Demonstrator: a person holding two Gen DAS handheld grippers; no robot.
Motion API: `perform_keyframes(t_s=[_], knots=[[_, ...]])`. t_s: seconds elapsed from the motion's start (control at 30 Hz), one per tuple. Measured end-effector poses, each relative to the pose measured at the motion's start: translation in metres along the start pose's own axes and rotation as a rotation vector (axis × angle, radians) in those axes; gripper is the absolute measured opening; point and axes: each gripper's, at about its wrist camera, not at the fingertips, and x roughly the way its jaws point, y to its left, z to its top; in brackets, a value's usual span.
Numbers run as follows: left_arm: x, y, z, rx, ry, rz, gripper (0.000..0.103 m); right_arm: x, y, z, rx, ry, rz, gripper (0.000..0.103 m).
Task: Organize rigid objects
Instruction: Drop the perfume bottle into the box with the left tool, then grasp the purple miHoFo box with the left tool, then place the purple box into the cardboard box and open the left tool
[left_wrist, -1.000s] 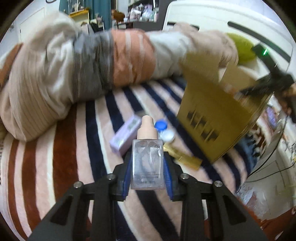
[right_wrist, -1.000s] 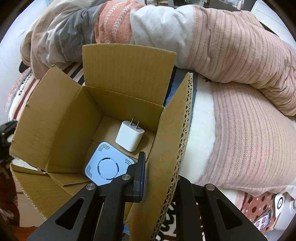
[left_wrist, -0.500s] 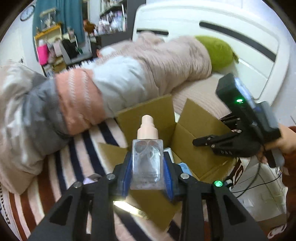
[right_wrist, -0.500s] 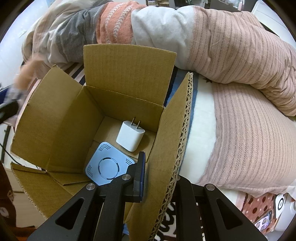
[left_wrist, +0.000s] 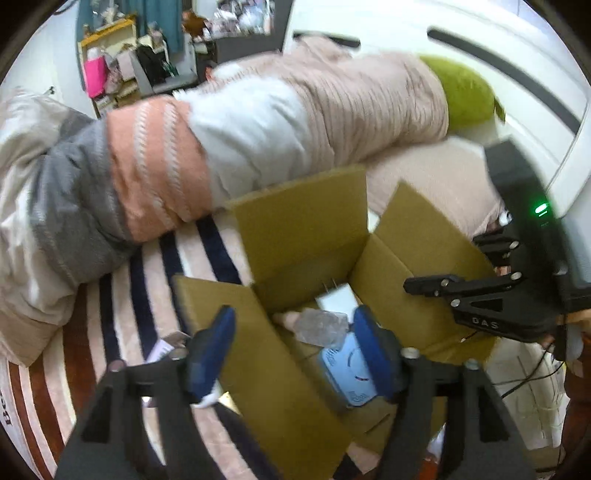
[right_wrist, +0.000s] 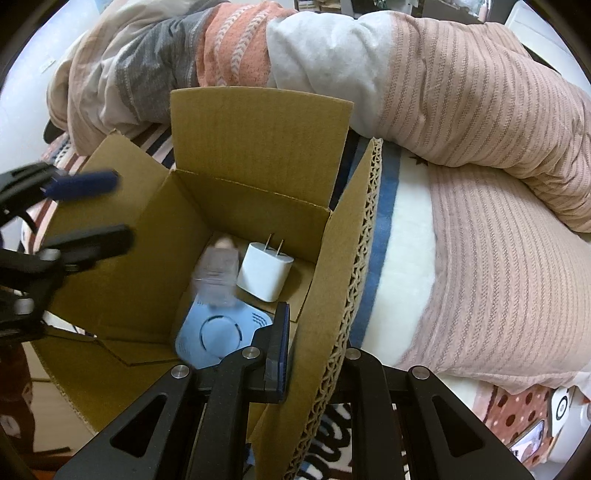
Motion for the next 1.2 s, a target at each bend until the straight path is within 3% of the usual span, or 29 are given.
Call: perform_keyframes(t_s=[0.17,0.3,0.4,0.63,0.83,0.87,0.93,1.0,1.2], knots=[[-0.038,0.048,-0.013,-0.051,-0.103,0.019,0.081,0.002,0.001,0.003,-0.001,0.007,-0.007,0.009],[-0.045,0.093,-0.032,-0.077,-0.120,0.106,0.085,0.003,0.001,0.004,-0.001,0.010,-0.011,0.009],[-0.025,0.121,-0.053,-0.065,-0.078,0.142,0.085,0.004,0.003,0.005,-0.002,0.013,-0.016,0.009],[0.049,0.157,-0.101,-0.087,0.036,0.093,0.085,0.006,0.004,0.004,-0.002,0.022,-0.021,0.009],[0.091,0.155,-0.113,-0.096,0.092,0.094,0.085,0.007,0.004,0.005,-0.002,0.027,-0.022,0.009],[0.095,0.154,-0.114,-0.100,0.094,0.087,0.080,0.007,0.004,0.005,-0.002,0.027,-0.021,0.009],[0.098,0.152,-0.114,-0.104,0.083,0.060,0.039,0.007,0.004,0.005,-0.001,0.028,-0.020,0.009],[0.096,0.152,-0.112,-0.126,0.081,0.044,0.024,0.007,0.004,0.005,-0.001,0.028,-0.020,0.009],[0.063,0.145,-0.111,-0.104,0.019,0.072,0.023,0.007,0.004,0.004,-0.004,0.025,-0.019,0.009]])
